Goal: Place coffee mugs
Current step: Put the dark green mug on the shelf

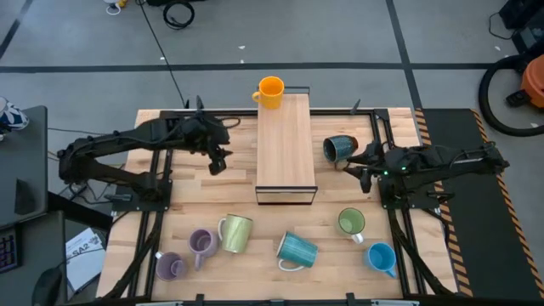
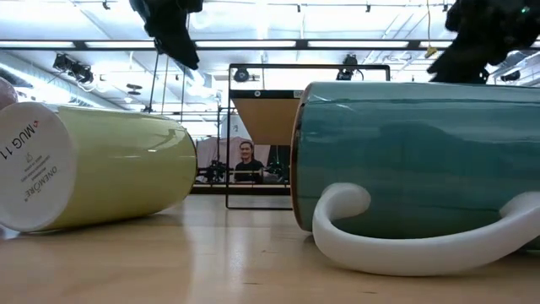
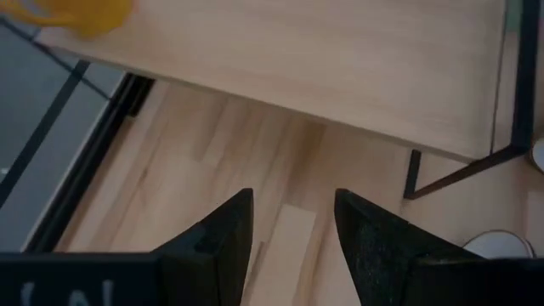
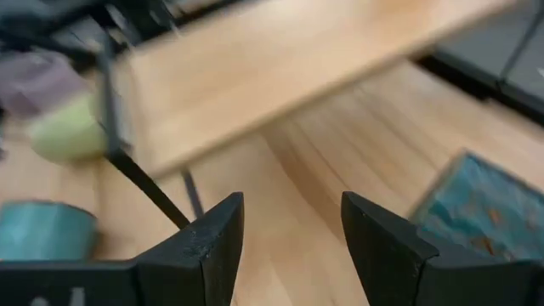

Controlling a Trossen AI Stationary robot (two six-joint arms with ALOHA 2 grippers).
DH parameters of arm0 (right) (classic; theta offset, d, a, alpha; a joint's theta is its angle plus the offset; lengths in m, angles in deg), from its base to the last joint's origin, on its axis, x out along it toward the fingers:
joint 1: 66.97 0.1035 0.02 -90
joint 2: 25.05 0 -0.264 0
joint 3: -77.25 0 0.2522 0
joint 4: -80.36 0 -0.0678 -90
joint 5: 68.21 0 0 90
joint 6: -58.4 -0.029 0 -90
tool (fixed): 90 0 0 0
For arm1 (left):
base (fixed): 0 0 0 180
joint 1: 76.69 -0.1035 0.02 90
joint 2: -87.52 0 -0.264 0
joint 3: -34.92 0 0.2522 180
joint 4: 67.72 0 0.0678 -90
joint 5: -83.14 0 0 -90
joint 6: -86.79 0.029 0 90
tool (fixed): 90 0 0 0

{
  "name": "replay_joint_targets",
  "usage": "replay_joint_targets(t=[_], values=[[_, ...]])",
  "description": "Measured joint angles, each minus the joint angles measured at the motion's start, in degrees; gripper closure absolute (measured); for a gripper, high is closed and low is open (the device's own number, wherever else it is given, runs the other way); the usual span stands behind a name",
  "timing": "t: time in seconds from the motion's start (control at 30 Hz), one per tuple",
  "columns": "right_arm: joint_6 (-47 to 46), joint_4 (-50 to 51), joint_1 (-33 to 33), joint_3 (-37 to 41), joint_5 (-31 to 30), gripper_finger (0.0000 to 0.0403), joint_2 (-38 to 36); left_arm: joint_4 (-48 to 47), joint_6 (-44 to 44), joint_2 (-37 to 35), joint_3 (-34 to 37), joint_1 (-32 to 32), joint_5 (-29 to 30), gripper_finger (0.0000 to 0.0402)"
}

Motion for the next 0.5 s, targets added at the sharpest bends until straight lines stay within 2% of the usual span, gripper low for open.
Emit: replay_joint_targets(t=[0.2,0.37,0.5], values=[[-6.0,5.7,-1.7,0.0,0.0,0.0199,7.6,5.8,-0.4,0.0,3.9,2.2,0.0,0.023],[-10.9,8.2,-3.5,0.0,0.1,0.02,13.2,7.2,-1.4,0.0,5.2,3.6,0.0,0.023],[-11.2,8.2,-5.1,0.0,0.1,0.02,17.0,7.5,-1.4,0.0,5.3,4.4,0.0,0.023]])
